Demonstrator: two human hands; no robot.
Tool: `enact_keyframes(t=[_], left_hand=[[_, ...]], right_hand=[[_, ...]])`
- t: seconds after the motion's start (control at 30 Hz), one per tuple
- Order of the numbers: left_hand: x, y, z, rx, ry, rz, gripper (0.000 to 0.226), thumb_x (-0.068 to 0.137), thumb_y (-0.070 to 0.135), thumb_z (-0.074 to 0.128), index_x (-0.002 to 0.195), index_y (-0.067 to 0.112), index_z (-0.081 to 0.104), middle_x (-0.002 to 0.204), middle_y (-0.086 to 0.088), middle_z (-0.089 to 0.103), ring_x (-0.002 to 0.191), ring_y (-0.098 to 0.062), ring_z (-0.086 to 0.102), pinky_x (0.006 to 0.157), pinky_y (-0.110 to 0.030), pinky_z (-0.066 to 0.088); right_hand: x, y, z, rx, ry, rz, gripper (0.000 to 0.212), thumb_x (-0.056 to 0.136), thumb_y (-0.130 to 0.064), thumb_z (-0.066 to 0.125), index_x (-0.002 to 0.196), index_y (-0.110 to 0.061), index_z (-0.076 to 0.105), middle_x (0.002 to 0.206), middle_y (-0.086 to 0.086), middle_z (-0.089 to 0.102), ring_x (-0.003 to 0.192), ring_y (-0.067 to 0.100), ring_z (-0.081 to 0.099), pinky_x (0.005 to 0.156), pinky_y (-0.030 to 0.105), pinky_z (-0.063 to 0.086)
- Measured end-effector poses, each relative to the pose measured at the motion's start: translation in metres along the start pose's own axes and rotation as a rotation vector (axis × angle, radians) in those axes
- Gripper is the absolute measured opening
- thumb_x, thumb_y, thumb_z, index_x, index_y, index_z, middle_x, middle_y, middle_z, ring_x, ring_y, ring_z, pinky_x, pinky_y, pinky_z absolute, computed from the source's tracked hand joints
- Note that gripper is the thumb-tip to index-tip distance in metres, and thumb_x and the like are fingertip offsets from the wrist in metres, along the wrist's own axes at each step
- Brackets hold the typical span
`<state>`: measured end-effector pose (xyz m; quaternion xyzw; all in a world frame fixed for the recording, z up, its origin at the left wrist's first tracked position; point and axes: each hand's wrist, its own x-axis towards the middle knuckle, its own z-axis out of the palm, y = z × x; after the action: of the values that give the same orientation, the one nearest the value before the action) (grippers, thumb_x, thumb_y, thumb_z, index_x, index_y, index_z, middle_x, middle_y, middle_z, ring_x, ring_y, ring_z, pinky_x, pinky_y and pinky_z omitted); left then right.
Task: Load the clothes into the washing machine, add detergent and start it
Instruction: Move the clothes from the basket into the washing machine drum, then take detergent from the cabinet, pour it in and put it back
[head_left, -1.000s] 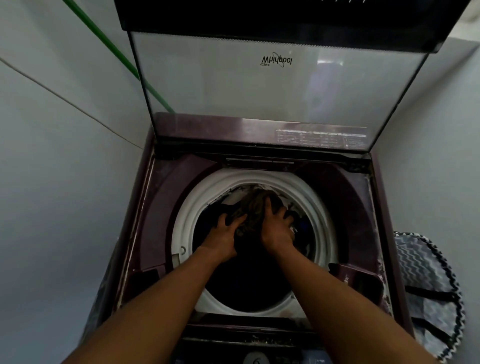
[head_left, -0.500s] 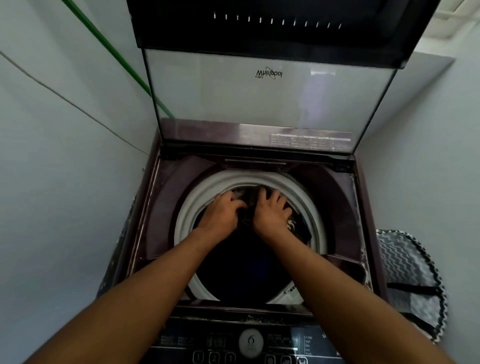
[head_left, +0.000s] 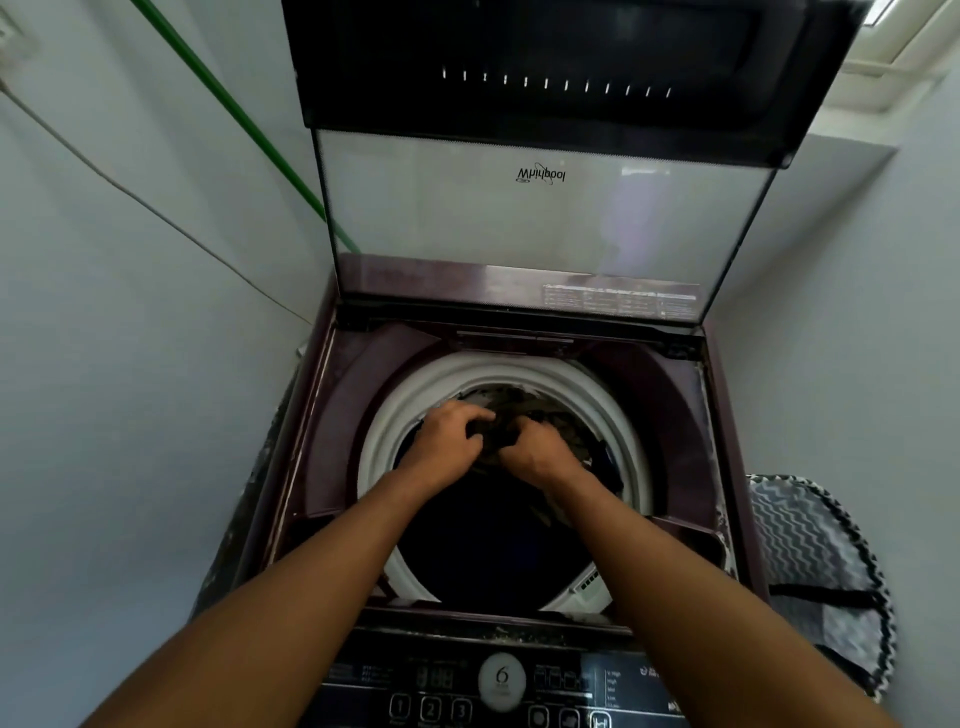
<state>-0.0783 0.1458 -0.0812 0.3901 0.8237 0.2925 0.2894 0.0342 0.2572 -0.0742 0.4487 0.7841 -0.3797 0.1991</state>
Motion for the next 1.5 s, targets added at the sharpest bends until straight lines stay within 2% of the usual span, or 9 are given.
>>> enact_keyframes(t=[0.07,0.17,0.27,0.43,0.6,0.8,0.97,1.23,1.5], left_hand=[[0.003,0.008,-0.014,0.003,0.085,0.058,0.042,0.082,0.002,0.062,0.12,0.019,0.069,0.12,-0.003,0.061,0.115,-0.017,0.057,0.103,-0.023,0.042],[0.007,0.024,-0.038,0.041,0.194,0.137,0.046,0.079,-0.001,0.058,0.119,0.019,0.068,0.116,-0.003,0.06,0.107,-0.02,0.057,0.099,-0.03,0.046],[0.006,0.04,-0.065,0.095,0.219,0.212,0.05,0.077,0.001,0.053,0.122,0.02,0.065,0.117,-0.002,0.058,0.108,-0.021,0.052,0.099,-0.034,0.046],[0.011,0.073,-0.122,0.165,0.386,0.327,0.05,0.074,0.001,0.052,0.121,0.012,0.065,0.116,-0.008,0.06,0.112,-0.026,0.054,0.104,-0.039,0.043],[0.004,0.12,-0.191,0.238,0.571,0.421,0.044,0.083,0.005,0.057,0.125,0.013,0.063,0.118,-0.009,0.059,0.113,-0.027,0.052,0.1,-0.04,0.045],[-0.027,0.177,-0.272,0.309,0.868,0.558,0.031,0.096,0.028,0.052,0.123,0.017,0.062,0.115,-0.005,0.059,0.107,-0.023,0.054,0.095,-0.041,0.047],[-0.079,0.214,-0.342,0.426,1.045,0.6,0.029,0.093,0.024,0.056,0.12,0.017,0.062,0.114,-0.005,0.057,0.109,-0.024,0.053,0.095,-0.039,0.046],[-0.188,0.253,-0.442,0.7,1.259,0.455,0.033,0.087,0.017,0.058,0.12,0.018,0.06,0.121,-0.005,0.055,0.115,-0.022,0.05,0.096,-0.036,0.045],[-0.29,0.281,-0.498,0.973,1.385,0.379,0.036,0.082,0.014,0.052,0.117,0.016,0.062,0.118,-0.007,0.054,0.112,-0.026,0.05,0.092,-0.045,0.047]], right_hand=[[-0.007,-0.005,-0.004,-0.075,0.229,-0.089,0.048,0.078,-0.039,0.052,0.119,-0.016,0.06,0.118,0.011,0.064,0.105,0.032,0.062,0.086,0.039,0.054],[-0.015,-0.017,-0.011,-0.11,0.518,-0.219,0.023,0.086,-0.028,0.052,0.097,-0.01,0.061,0.103,0.01,0.064,0.095,0.03,0.061,0.072,0.035,0.046],[-0.022,-0.036,-0.03,-0.084,0.638,-0.315,0.017,0.089,-0.026,0.053,0.091,-0.01,0.058,0.097,0.008,0.061,0.09,0.03,0.06,0.065,0.034,0.038],[-0.042,-0.08,-0.085,-0.077,0.848,-0.499,0.016,0.088,-0.026,0.057,0.089,-0.01,0.06,0.093,0.011,0.064,0.086,0.034,0.061,0.063,0.04,0.047],[-0.071,-0.124,-0.143,-0.075,0.953,-0.675,0.02,0.092,-0.022,0.057,0.101,-0.005,0.064,0.1,0.013,0.065,0.09,0.031,0.06,0.068,0.037,0.047],[-0.125,-0.187,-0.204,0.033,1.018,-0.929,0.018,0.095,-0.027,0.056,0.092,-0.011,0.063,0.092,0.004,0.061,0.084,0.022,0.059,0.073,0.039,0.052],[-0.185,-0.258,-0.239,0.049,1.093,-1.097,0.02,0.097,-0.029,0.052,0.103,-0.012,0.062,0.103,0.005,0.062,0.091,0.021,0.06,0.077,0.035,0.052],[-0.283,-0.357,-0.274,0.129,1.112,-1.454,0.018,0.096,-0.027,0.054,0.103,-0.012,0.06,0.101,0.004,0.06,0.091,0.022,0.059,0.076,0.036,0.051],[-0.378,-0.411,-0.273,0.146,1.031,-1.685,0.02,0.09,-0.015,0.057,0.109,-0.01,0.059,0.106,0.004,0.057,0.091,0.021,0.057,0.08,0.039,0.052]])
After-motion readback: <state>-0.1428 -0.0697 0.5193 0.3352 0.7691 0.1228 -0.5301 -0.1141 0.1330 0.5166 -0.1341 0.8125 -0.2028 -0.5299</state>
